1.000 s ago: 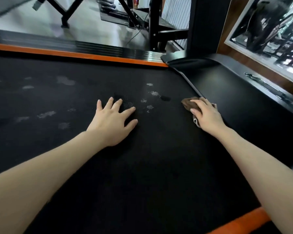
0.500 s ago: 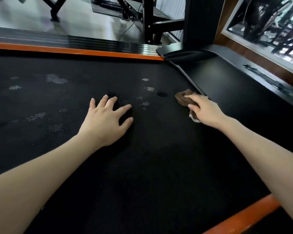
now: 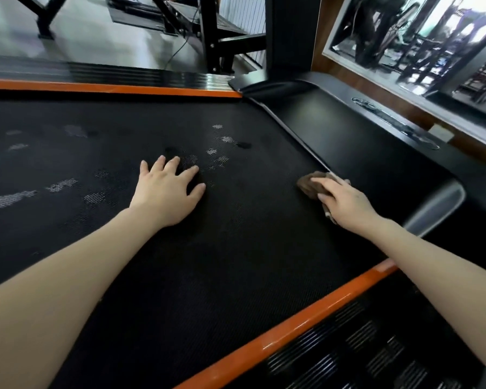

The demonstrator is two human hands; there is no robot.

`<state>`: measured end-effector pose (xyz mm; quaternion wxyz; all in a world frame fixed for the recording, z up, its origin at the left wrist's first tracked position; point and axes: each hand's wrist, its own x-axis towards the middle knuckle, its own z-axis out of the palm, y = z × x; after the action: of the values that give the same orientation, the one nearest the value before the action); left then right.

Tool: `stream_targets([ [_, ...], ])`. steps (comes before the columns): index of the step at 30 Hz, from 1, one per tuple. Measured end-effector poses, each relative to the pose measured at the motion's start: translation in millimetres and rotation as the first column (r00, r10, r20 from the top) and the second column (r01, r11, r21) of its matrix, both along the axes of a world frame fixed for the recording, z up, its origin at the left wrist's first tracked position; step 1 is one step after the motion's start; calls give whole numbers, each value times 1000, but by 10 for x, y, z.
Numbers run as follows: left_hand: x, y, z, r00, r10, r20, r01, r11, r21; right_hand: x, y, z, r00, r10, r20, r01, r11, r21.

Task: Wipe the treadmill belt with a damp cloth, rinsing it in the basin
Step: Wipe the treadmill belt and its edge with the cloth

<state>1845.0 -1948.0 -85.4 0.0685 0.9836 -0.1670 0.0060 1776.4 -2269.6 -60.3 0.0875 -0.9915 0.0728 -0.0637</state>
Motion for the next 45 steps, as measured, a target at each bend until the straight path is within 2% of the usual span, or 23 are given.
stream_targets([
  [3, -99, -32, 30, 1000, 6, -1, -6, 1000, -2, 399, 132, -49, 995, -99, -2, 99, 995, 21],
  [5, -184, -69, 68, 1000, -20, -2, 20, 1000, 6, 423, 330, -25, 994, -105, 13, 104, 993, 61],
  [7, -255, -95, 85, 999, -51, 3, 51, 998, 25, 132, 581, 0, 999, 52, -1, -52, 992, 114],
  [10, -285, -78, 43, 999, -43, -10, 43, 999, 30, -542, 883, 48, 921, 385, -55, -373, 915, 152],
  [12, -295, -55, -23, 999, -46, -12, 47, 998, 30, -732, 866, 75, 884, 458, -93, -450, 888, 99],
  [17, -297, -36, -53, 999, -49, 7, 50, 999, -8, -748, 704, 150, 940, 325, -106, -324, 946, 28],
  [19, -296, -35, -49, 998, -54, 11, 54, 998, -20, -811, 533, 151, 989, 132, -60, -139, 981, -132],
  [20, -293, -35, -51, 998, -56, 17, 57, 998, -28, -852, 433, 160, 998, 29, -49, -41, 962, -272],
  [21, -294, -30, -57, 998, -56, 21, 57, 998, -36, -875, 359, 173, 999, -21, -42, 4, 923, -384],
  [22, -295, -24, -61, 998, -57, 24, 58, 997, -42, -864, 298, 165, 999, -17, -43, -3, 908, -420],
  [23, -298, -18, -65, 998, -57, 23, 58, 997, -46, -845, 274, 161, 998, 16, -66, -40, 923, -383],
  [25, -304, -11, -62, 998, -55, 17, 56, 997, -54, -770, 253, 76, 976, 125, -179, -155, 974, -163],
  [27, -298, -15, -46, 998, -58, -1, 58, 997, -58, -712, 254, 20, 934, 258, -248, -265, 964, 7],
  [30, -270, -34, -7, 998, -59, -4, 59, 997, -43, -664, 190, -9, 910, 339, -238, -334, 940, 64],
  [35, -61, -107, 76, 996, -52, 78, 53, 998, -13, -465, 65, -69, 896, 434, -92, -420, 898, 133],
  [37, 120, -123, 97, 998, -20, 61, 19, 1000, 13, -279, 43, -66, 917, 395, -64, -382, 912, 149],
  [41, 414, -115, 52, 1000, 28, 8, -29, 996, 84, 354, -28, -117, 987, 153, 54, -157, 983, 99],
  [45, 494, -114, -62, 999, 35, 6, -36, 997, 72, 1126, -27, -197, 999, 14, 30, -13, 1000, -27],
])
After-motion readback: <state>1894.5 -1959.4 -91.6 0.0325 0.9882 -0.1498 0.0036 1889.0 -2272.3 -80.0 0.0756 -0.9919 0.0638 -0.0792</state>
